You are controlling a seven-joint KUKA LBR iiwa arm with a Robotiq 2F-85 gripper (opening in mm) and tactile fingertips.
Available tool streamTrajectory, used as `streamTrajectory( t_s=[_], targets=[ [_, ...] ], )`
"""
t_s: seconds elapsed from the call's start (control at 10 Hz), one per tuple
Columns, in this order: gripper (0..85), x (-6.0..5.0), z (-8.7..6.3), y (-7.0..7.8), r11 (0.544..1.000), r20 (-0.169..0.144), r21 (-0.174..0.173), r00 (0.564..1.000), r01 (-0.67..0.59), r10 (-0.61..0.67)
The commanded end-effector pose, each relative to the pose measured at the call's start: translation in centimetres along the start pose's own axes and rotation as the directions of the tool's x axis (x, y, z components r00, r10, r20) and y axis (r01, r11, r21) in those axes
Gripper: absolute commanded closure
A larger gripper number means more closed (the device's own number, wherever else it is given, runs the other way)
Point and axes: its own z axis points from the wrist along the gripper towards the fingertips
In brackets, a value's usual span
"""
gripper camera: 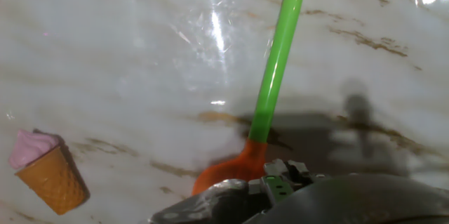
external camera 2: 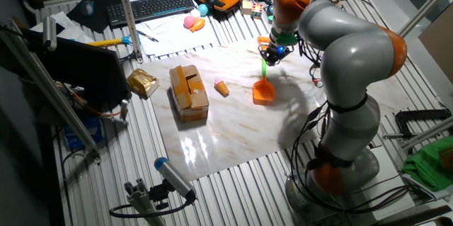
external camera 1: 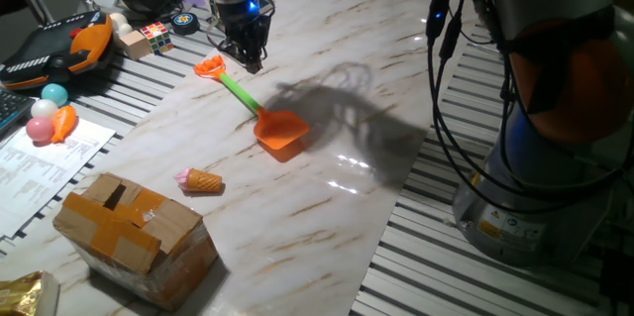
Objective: Use a shovel to scoop up an object
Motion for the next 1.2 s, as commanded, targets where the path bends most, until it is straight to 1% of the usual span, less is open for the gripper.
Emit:
streamTrajectory(
  t_s=[0.0, 0.2, 0.3, 0.4, 0.5, 0.6, 0.9, 1.1],
  targets=[
    [84.3, -0.04, 0.14, 0.03, 1.000, -0.007, -0.008, 1.000, 0.000, 0.000],
    [84.3, -0.11, 0.29, 0.07, 1.000, -0.026, 0.000, 1.000, 0.004, -0.004],
    [84.3, -0.14, 0.31, 0.04, 1.000, -0.039, -0.004, 0.999, -0.001, 0.001],
    [84.3, -0.21, 0.25, 0.06, 1.000, -0.046, -0.016, 0.999, -0.016, 0.015],
    [84.3, -0.49, 0.29, 0.20, 0.999, -0.048, -0.020, 0.998, -0.029, 0.028],
    [84.3, -0.53, 0.36, 0.17, 0.999, -0.042, -0.020, 0.999, -0.029, 0.029],
    [84.3, -0.53, 0.34, 0.16, 0.999, -0.049, -0.035, 0.999, -0.001, -0.001],
    [84.3, -0.53, 0.34, 0.16, 1.000, -0.040, -0.009, 0.999, 0.004, -0.004]
  ],
)
